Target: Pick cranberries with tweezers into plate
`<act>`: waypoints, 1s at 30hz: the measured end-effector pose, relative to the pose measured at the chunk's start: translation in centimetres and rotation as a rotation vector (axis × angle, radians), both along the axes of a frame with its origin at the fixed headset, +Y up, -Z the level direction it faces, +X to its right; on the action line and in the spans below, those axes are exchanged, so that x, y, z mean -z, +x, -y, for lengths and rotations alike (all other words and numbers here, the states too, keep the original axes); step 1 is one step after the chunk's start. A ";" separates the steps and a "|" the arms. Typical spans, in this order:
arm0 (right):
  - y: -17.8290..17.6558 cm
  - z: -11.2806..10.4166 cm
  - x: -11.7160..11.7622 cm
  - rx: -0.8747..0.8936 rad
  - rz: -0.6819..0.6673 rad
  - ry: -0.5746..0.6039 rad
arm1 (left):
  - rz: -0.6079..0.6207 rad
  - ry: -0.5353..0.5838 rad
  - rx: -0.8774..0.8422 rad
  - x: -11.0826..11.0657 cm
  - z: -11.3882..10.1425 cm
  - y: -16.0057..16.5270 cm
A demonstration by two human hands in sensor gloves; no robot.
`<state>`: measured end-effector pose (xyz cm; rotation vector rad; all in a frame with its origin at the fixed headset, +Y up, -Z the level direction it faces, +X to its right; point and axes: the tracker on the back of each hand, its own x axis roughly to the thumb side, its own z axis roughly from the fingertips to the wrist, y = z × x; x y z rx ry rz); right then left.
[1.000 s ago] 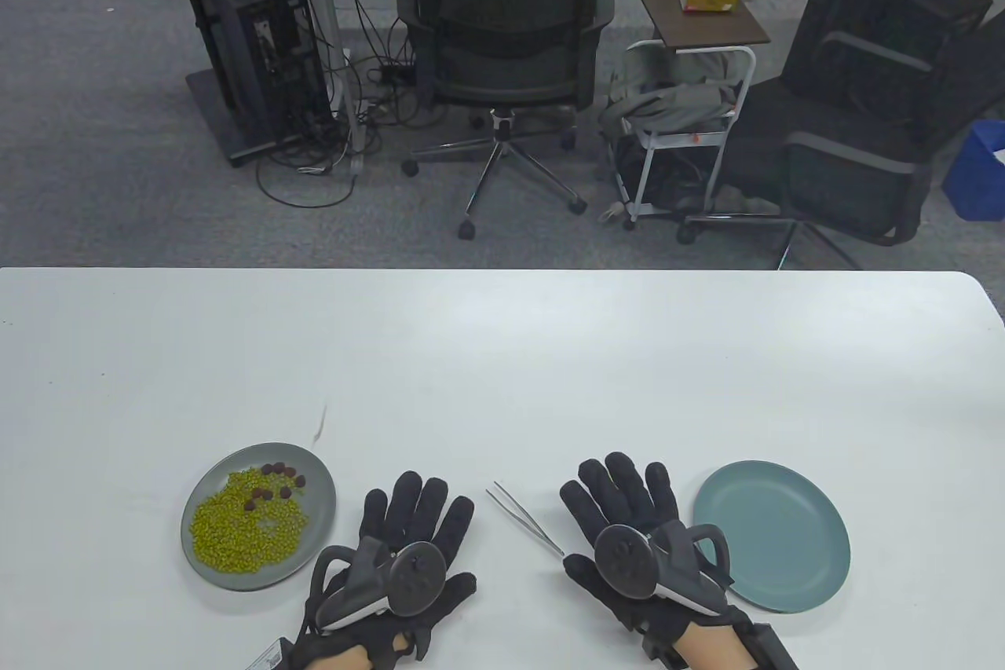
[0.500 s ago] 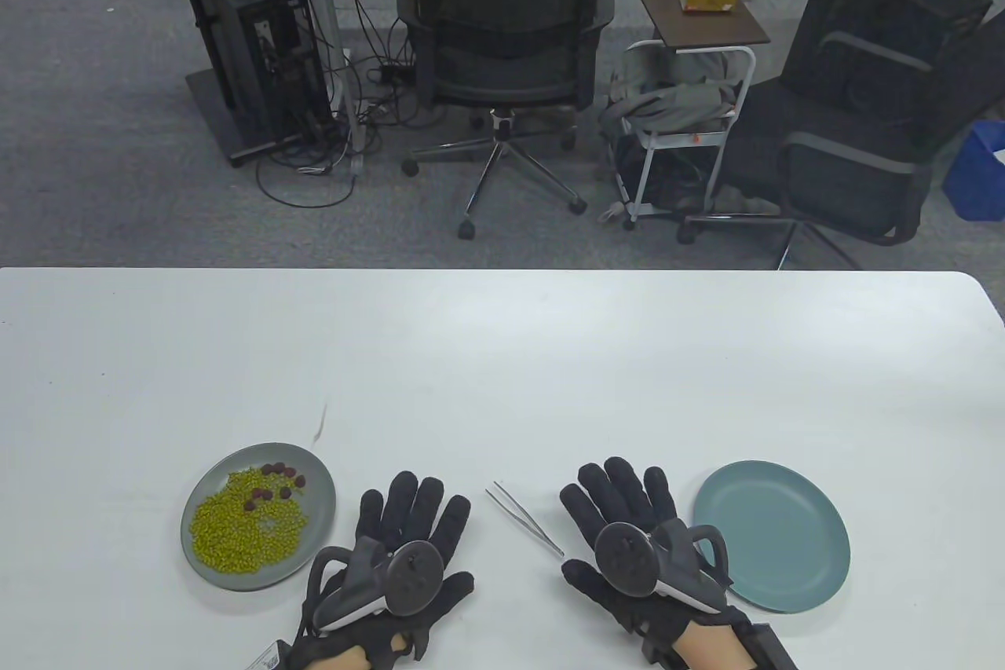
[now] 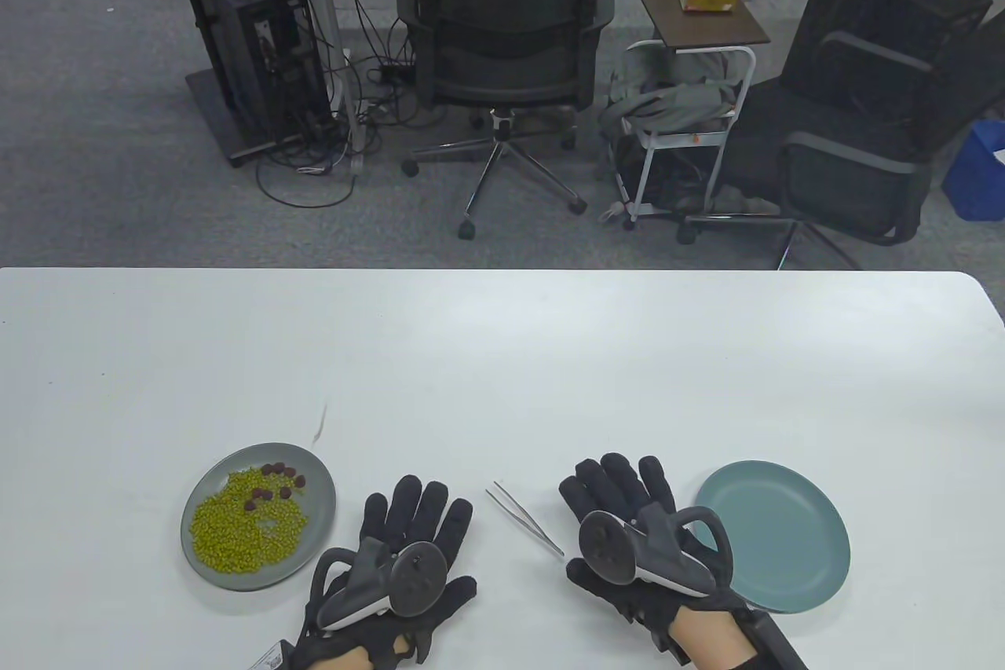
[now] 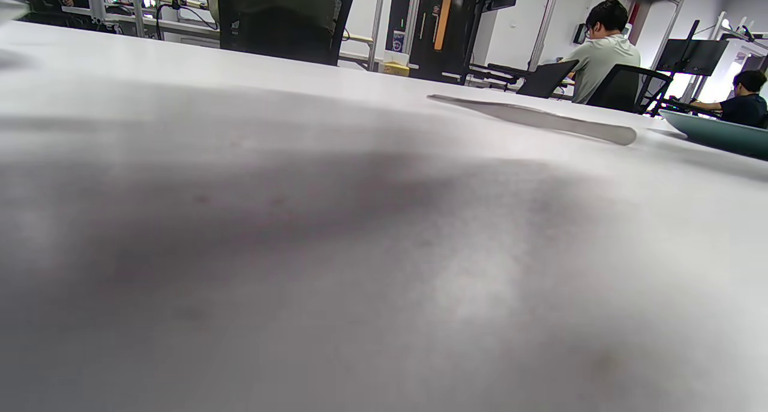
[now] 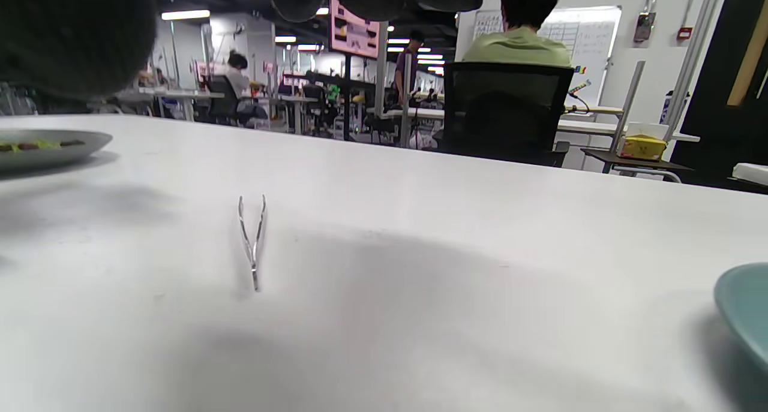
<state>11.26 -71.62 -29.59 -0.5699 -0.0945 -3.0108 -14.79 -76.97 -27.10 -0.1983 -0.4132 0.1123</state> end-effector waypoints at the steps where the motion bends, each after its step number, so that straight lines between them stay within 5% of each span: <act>1: -0.3 -0.2 0.2 -0.017 -0.003 -0.004 | 0.002 0.000 0.001 0.0 0.0 0.0; 7: -2.8 -0.4 2.2 -0.106 0.052 -0.053 | -0.001 -0.007 0.023 -0.1 0.1 0.2; 17: -6.9 4.7 6.1 -0.288 0.156 -0.185 | -0.004 -0.050 0.015 -0.2 0.5 0.4; 22: -7.4 6.7 6.6 -0.220 0.186 -0.216 | -0.005 -0.047 0.011 -0.1 0.5 0.3; 30: -7.6 7.1 5.0 -0.047 0.261 -0.083 | -0.008 -0.061 0.016 -0.1 0.7 0.4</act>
